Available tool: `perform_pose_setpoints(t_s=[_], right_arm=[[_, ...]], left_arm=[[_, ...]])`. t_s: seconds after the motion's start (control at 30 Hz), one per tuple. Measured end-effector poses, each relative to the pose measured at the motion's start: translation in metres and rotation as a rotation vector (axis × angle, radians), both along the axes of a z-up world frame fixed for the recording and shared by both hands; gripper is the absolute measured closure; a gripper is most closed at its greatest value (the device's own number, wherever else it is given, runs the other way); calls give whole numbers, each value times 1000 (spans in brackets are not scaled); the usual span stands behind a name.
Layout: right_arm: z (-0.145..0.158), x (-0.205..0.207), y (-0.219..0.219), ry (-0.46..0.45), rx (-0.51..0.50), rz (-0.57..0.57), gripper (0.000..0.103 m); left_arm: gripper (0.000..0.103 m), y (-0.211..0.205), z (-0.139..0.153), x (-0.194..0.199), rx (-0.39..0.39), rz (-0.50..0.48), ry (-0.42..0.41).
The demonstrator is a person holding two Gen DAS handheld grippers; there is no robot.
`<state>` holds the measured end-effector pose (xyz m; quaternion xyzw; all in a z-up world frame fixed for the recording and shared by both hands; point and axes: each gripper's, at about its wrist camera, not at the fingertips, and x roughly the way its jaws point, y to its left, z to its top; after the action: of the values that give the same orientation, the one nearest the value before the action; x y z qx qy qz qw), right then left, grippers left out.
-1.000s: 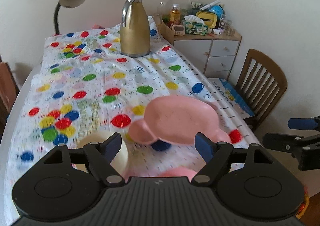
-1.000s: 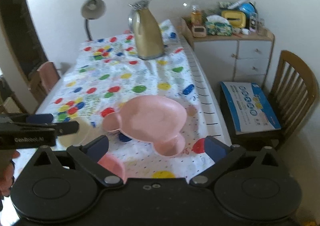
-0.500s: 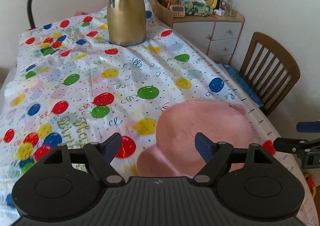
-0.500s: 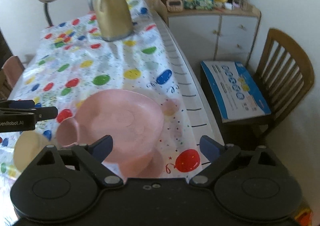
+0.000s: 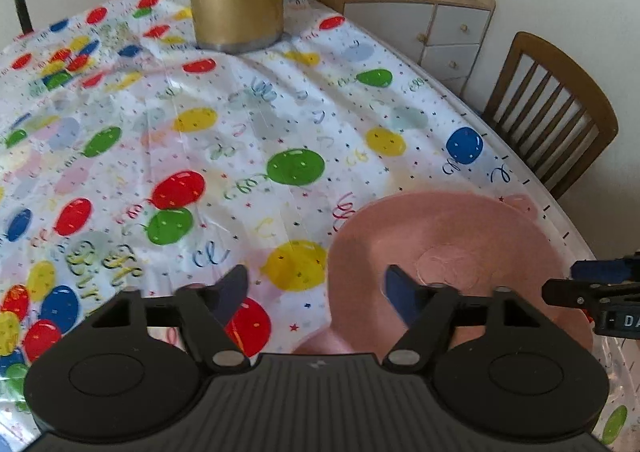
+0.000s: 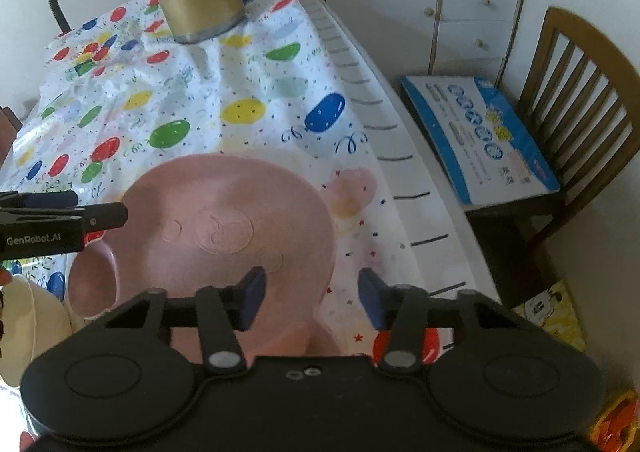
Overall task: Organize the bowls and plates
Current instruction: 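Grasp the pink mouse-shaped plate rim with the left gripper and lift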
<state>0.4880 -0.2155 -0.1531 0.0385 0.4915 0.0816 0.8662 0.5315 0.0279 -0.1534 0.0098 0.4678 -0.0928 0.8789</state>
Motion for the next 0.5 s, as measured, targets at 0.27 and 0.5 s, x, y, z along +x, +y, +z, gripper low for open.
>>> perform_pose_setpoints(t_s=[0.27,0.5], right_arm=[[-9,5,-1,34,35,-1,75],[-13,8,-4,44,41,-16,92]], left_arm=[[71,4,-15,7,-23,-16,68],[86,3,-16,11,-54,-32,78]])
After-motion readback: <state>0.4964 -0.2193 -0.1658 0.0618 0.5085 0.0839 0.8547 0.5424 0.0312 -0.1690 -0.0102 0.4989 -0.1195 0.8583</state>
